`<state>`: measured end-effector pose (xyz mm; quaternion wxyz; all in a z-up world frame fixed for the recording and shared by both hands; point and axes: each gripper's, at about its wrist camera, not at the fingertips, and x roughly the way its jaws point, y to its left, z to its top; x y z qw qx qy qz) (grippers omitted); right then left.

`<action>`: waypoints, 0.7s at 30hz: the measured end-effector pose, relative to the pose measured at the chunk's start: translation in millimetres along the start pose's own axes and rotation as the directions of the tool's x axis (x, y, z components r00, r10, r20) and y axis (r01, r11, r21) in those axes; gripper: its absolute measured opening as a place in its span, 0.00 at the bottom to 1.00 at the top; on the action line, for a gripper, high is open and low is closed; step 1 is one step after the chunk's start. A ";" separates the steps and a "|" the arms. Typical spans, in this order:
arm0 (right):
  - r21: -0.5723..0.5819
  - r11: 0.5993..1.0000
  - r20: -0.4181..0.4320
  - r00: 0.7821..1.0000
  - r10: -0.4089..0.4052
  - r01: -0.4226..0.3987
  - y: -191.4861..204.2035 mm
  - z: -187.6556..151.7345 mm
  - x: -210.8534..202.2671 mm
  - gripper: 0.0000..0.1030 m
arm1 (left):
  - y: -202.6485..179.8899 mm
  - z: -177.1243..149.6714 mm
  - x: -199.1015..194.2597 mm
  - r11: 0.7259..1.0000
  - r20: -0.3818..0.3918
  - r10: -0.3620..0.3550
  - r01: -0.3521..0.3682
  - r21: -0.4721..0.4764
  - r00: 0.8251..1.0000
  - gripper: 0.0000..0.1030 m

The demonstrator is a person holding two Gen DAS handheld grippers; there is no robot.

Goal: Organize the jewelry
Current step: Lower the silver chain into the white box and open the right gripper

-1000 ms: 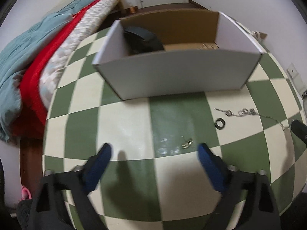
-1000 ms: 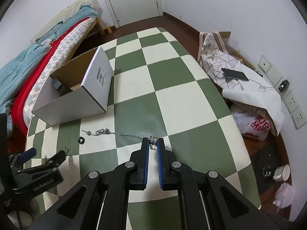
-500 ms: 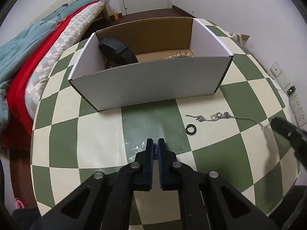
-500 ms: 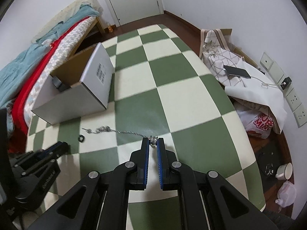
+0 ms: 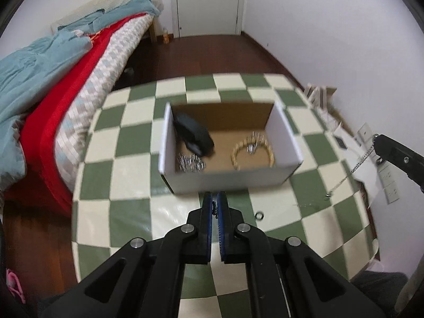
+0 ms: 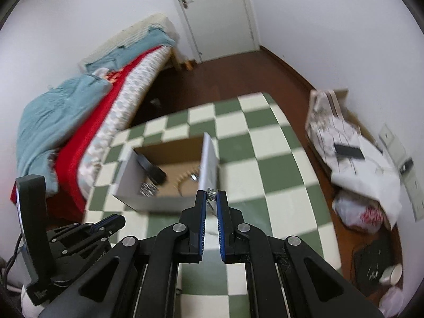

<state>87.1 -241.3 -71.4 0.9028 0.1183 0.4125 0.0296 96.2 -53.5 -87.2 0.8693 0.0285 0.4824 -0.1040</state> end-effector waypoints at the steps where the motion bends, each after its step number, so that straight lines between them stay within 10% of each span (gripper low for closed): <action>1: -0.013 1.000 0.007 1.000 0.005 -0.005 4.9 6.6 -4.5 0.08 | 0.6 4.1 -5.1 1.000 0.007 -0.004 0.004 0.002 1.000 0.01; 12: -0.097 0.994 0.060 0.997 0.051 -0.045 45.3 76.9 -26.6 0.08 | 24.9 79.2 -29.0 0.999 0.048 -0.038 0.038 0.004 0.998 0.01; 21: -0.117 0.991 -0.035 0.998 0.059 -0.063 70.0 109.6 38.5 0.08 | 40.9 108.9 21.8 0.999 -0.055 -0.045 0.044 -0.013 0.997 0.01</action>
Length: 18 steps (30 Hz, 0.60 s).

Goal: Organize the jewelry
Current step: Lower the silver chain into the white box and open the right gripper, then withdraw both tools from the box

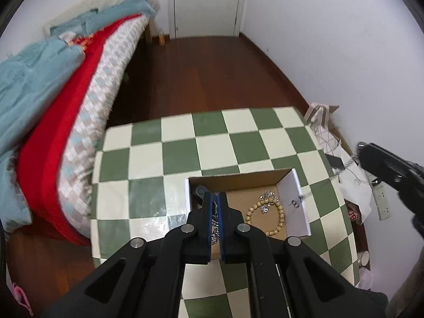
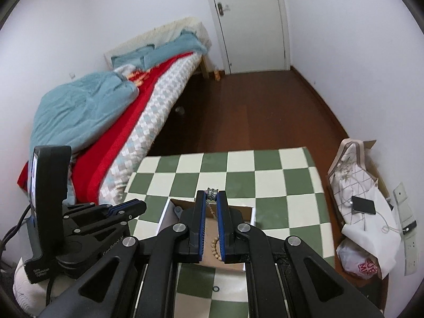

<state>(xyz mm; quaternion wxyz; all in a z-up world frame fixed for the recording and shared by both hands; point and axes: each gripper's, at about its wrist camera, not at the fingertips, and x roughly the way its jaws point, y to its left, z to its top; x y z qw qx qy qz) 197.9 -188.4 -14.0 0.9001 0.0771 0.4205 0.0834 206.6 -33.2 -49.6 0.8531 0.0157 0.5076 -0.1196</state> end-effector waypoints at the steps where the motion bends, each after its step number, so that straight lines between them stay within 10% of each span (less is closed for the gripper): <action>1: 0.001 1.000 -0.021 1.000 -0.002 0.002 -0.3 1.6 12.1 0.08 | 0.9 -0.3 5.5 1.000 -0.012 -0.007 0.007 -0.007 1.000 0.01; 14: 0.044 0.999 -0.250 0.968 0.017 -0.006 -16.0 4.0 111.4 0.09 | 19.4 -14.8 61.3 0.990 -0.158 -0.034 0.012 -0.139 0.987 0.07; 16: 0.053 0.998 -0.273 0.962 -0.001 0.017 -21.4 2.1 118.2 0.16 | 22.9 -15.3 61.3 0.989 -0.157 -0.015 -0.009 -0.147 0.987 0.24; 18: 0.066 0.998 -0.280 0.960 -0.004 0.024 -27.4 -0.9 119.3 0.39 | 26.0 -16.1 57.6 0.988 -0.140 0.010 -0.031 -0.149 0.990 0.80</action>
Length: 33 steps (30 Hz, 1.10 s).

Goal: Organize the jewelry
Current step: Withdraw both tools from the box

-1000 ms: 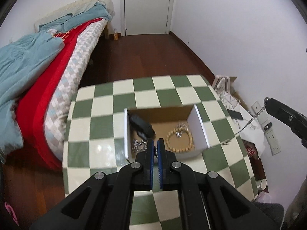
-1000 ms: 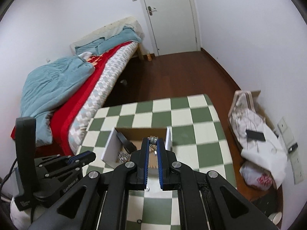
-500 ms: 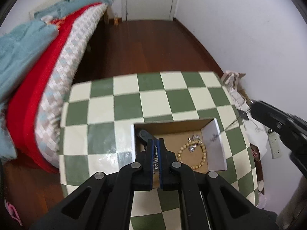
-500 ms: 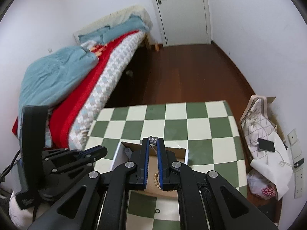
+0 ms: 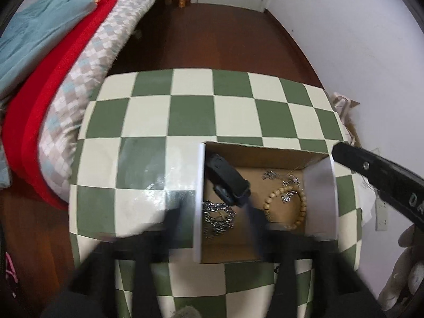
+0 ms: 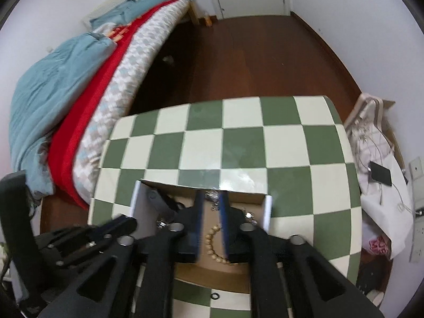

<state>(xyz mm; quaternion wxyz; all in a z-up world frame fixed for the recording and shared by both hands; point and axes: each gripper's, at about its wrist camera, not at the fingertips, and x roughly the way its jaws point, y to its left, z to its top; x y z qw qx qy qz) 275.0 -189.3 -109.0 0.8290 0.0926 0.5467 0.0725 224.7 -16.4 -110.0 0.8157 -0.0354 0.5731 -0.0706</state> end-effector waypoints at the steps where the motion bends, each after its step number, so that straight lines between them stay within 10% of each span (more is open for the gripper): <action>1: 0.006 1.000 0.000 1.000 -0.003 0.003 -3.0 -2.1 -0.6 0.50 | 1.8 -0.2 -1.9 1.000 0.011 0.009 -0.009 -0.005 1.000 0.88; 6: 0.043 0.999 0.001 1.000 -0.018 0.018 -15.4 -14.7 -6.0 0.57 | 5.5 -3.6 -9.1 0.998 0.035 0.058 -0.058 -0.005 0.998 0.94; 13: -0.015 0.975 0.004 0.975 -0.221 0.221 -20.6 -54.4 -9.8 0.99 | 1.3 -18.8 -19.8 0.979 0.136 0.193 -0.200 0.038 0.972 0.99; 33: -0.015 0.958 0.155 0.947 -0.282 0.288 9.1 -128.4 -78.4 1.00 | -4.5 -94.2 -93.8 0.964 0.303 0.249 -0.265 0.009 0.920 1.00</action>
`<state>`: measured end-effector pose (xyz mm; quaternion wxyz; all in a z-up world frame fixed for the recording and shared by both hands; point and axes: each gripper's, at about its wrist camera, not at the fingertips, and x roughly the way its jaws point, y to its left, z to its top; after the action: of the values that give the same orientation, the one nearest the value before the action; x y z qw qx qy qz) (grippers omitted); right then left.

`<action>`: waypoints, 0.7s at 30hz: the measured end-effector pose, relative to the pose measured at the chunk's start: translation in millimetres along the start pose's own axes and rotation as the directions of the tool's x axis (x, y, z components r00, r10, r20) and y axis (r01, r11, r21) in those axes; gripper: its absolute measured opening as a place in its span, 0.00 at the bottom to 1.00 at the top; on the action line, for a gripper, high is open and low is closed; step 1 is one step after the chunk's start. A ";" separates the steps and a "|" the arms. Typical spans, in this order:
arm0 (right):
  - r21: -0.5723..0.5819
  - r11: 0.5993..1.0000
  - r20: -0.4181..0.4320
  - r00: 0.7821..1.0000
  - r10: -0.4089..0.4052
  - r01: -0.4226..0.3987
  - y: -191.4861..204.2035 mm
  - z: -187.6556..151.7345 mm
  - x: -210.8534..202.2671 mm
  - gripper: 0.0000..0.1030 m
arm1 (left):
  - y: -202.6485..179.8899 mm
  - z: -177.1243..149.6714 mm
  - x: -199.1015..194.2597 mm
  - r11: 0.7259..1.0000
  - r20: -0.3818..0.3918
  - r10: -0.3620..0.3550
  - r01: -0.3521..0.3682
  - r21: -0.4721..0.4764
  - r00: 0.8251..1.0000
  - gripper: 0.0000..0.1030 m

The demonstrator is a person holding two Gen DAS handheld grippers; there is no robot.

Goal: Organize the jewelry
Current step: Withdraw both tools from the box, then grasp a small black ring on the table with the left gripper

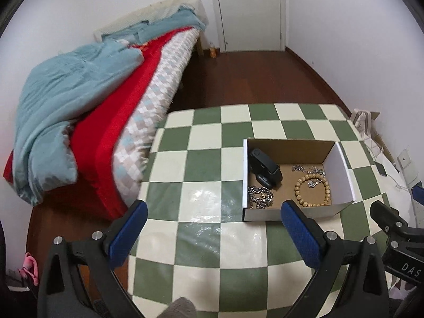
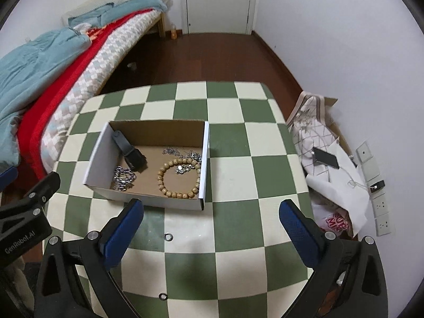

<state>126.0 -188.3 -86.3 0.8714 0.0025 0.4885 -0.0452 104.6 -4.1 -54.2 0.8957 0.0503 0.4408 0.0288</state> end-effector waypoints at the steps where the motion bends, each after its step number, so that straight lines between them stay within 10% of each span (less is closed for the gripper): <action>1: -0.001 1.000 0.010 1.000 0.002 -0.002 0.5 -1.1 -6.1 1.00 | 1.6 -0.8 -4.3 1.000 0.005 -0.001 0.001 -0.004 1.000 1.00; 18: 0.075 0.995 0.045 0.997 0.061 -0.064 -3.3 -67.3 -57.3 0.99 | 7.1 -60.4 -44.7 0.997 0.028 0.069 -0.070 0.019 0.997 1.00; 21: 0.100 0.992 -0.020 0.997 0.075 -0.073 -9.0 -92.3 -31.2 0.61 | -10.4 -88.4 -24.6 0.997 -0.049 0.057 -0.054 0.058 0.997 0.99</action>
<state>30.5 -190.4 -107.6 0.8654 0.0646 0.4956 -0.0370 19.5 -11.1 -89.7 0.8813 0.0874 0.4624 0.0425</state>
